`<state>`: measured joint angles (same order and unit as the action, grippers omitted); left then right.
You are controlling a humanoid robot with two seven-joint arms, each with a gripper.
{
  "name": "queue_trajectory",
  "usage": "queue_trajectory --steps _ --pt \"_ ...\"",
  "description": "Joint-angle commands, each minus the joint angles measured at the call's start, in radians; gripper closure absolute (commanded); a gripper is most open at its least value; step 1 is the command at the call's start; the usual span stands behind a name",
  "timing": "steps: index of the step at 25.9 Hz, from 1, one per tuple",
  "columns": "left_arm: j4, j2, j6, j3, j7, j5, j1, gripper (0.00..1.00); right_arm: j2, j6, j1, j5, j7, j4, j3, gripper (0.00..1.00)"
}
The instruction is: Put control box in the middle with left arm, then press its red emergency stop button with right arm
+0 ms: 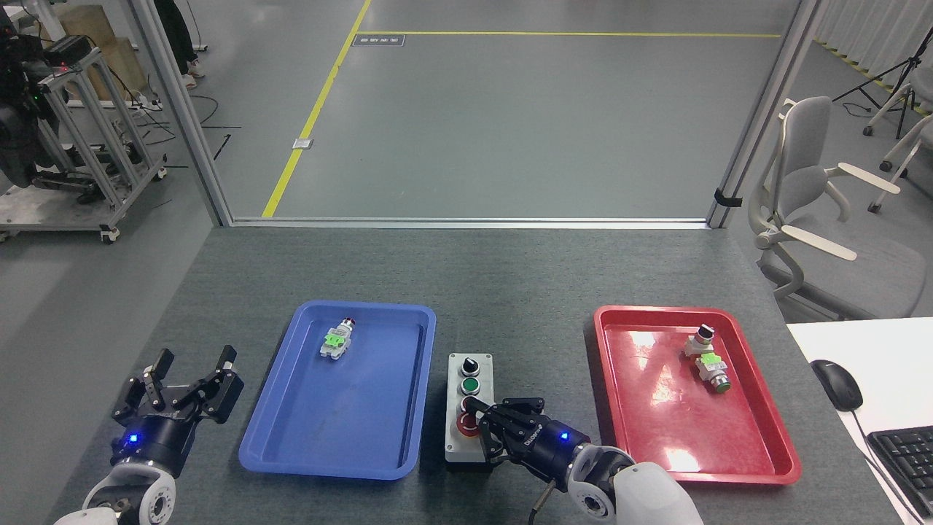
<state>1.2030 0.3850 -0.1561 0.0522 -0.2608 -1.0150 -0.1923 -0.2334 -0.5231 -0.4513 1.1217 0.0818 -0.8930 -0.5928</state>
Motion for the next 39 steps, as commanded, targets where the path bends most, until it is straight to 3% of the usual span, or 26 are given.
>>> queue_trajectory --steps 1,5,10,11,12,13,15,17,21,23,26,31,36,39 --pt "0.0 0.003 -0.002 0.0 0.005 -0.002 -0.002 0.0 0.0 0.0 0.002 0.02 -0.017 0.0 -0.008 1.0" --pt "0.0 0.023 -0.017 0.0 0.008 -0.004 -0.002 0.0 -0.001 0.002 0.0 0.082 -0.016 0.026 -0.025 1.0" --pt "0.001 0.009 -0.022 0.006 0.009 -0.004 0.001 0.0 0.003 0.02 -0.007 0.039 -0.002 0.02 0.021 0.97" --pt "0.006 0.005 -0.022 0.009 0.009 -0.004 0.002 0.0 0.003 0.031 -0.014 0.0 -0.002 0.016 0.071 0.67" --pt "0.01 0.002 -0.022 0.011 0.008 -0.005 0.008 0.0 0.003 0.044 -0.02 -0.052 -0.004 0.014 0.129 0.24" --pt "0.015 -0.006 -0.023 0.011 -0.001 -0.005 0.021 0.0 0.003 0.054 -0.032 -0.115 -0.005 0.006 0.182 0.0" --pt "0.055 -0.014 -0.02 0.011 -0.003 -0.005 0.045 0.0 -0.003 0.057 -0.072 -0.237 -0.005 -0.006 0.246 0.0" --pt "0.081 -0.015 -0.02 0.011 -0.003 -0.005 0.063 0.0 -0.017 0.054 -0.092 -0.313 -0.004 -0.009 0.288 0.0" --pt "0.115 -0.04 -0.019 0.012 -0.014 -0.016 0.083 0.0 -0.121 0.038 -0.09 -0.335 -0.01 -0.009 0.512 0.01" --pt "0.136 -0.089 -0.02 0.014 -0.015 -0.037 0.085 0.0 -0.153 0.023 -0.07 -0.326 -0.013 -0.009 0.582 0.0" --pt "0.139 -0.176 -0.013 0.014 -0.015 -0.14 0.09 0.0 -0.19 0.015 0.043 -0.263 -0.014 -0.043 0.682 0.0" --pt "0.144 -0.307 -0.005 0.009 0.011 -0.264 0.088 0.0 -0.155 0.021 0.272 -0.007 -0.01 -0.218 0.851 0.01" --pt "0.145 -0.318 0.015 0.0 0.161 -0.244 0.08 0.0 -0.127 0.032 0.302 0.012 -0.004 -0.256 0.857 0.0" --pt "0.147 -0.318 0.023 0.0 0.167 -0.246 0.082 0.0 -0.121 0.032 0.306 0.01 -0.004 -0.256 0.857 0.0"
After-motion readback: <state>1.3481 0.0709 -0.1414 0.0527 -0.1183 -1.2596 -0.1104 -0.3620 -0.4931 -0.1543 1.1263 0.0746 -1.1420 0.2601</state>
